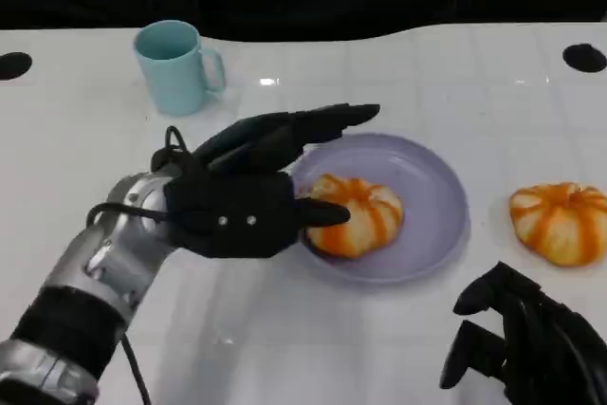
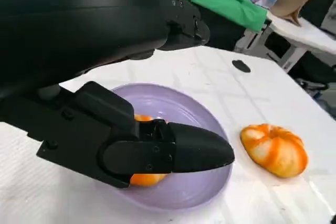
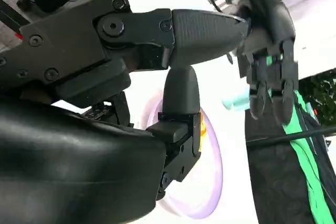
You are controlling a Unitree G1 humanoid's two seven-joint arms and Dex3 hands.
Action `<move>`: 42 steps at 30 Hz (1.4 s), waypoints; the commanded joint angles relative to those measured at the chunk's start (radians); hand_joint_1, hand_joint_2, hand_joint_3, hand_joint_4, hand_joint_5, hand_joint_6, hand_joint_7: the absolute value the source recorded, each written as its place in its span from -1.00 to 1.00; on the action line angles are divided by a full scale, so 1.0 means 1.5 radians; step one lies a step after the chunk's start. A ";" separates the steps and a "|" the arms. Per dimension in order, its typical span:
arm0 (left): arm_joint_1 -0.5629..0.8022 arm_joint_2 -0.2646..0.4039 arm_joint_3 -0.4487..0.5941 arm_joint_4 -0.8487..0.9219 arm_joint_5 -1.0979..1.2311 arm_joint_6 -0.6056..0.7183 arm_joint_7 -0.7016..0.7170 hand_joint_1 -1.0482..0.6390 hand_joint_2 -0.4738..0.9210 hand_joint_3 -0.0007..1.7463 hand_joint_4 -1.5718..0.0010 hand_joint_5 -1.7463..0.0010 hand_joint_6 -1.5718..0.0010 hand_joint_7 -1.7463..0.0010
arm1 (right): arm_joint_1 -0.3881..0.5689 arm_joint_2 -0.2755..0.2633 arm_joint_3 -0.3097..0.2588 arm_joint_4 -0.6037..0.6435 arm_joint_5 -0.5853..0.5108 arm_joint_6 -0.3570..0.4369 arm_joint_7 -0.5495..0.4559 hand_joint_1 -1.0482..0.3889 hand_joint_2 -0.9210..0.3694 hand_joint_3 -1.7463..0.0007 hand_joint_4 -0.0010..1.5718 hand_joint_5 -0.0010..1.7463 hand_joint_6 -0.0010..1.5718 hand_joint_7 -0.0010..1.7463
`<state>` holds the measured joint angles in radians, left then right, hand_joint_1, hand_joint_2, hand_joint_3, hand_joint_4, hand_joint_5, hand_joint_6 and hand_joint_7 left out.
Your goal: Grasp the bread from the table and place it into the plate.
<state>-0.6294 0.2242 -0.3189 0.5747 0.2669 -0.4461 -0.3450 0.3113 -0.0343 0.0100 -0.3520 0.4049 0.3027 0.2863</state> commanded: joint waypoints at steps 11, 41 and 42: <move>0.159 -0.015 0.106 -0.122 -0.209 -0.029 -0.068 -0.56 1.00 -0.60 0.36 0.31 0.29 0.85 | 0.001 -0.002 0.001 -0.010 0.000 -0.002 -0.008 -0.26 -1.00 0.44 -0.20 1.00 -0.49 0.94; 0.479 -0.125 0.223 -0.352 -0.467 0.188 -0.075 -0.47 1.00 -0.66 0.11 -1.00 0.23 -0.77 | -0.001 -0.009 0.001 -0.011 0.000 0.000 -0.003 -0.27 -1.00 0.42 -0.19 1.00 -0.48 0.94; 0.484 -0.127 0.225 -0.356 -0.468 0.195 -0.072 -0.48 1.00 -0.65 0.08 -1.00 0.25 -0.85 | -0.001 -0.009 0.000 -0.011 0.003 0.001 -0.003 -0.27 -1.00 0.43 -0.19 1.00 -0.48 0.94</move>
<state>0.0698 0.0359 0.0004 0.0677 -0.4179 -0.1813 -0.4682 0.3090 -0.0370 0.0178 -0.3603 0.3987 0.3022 0.2795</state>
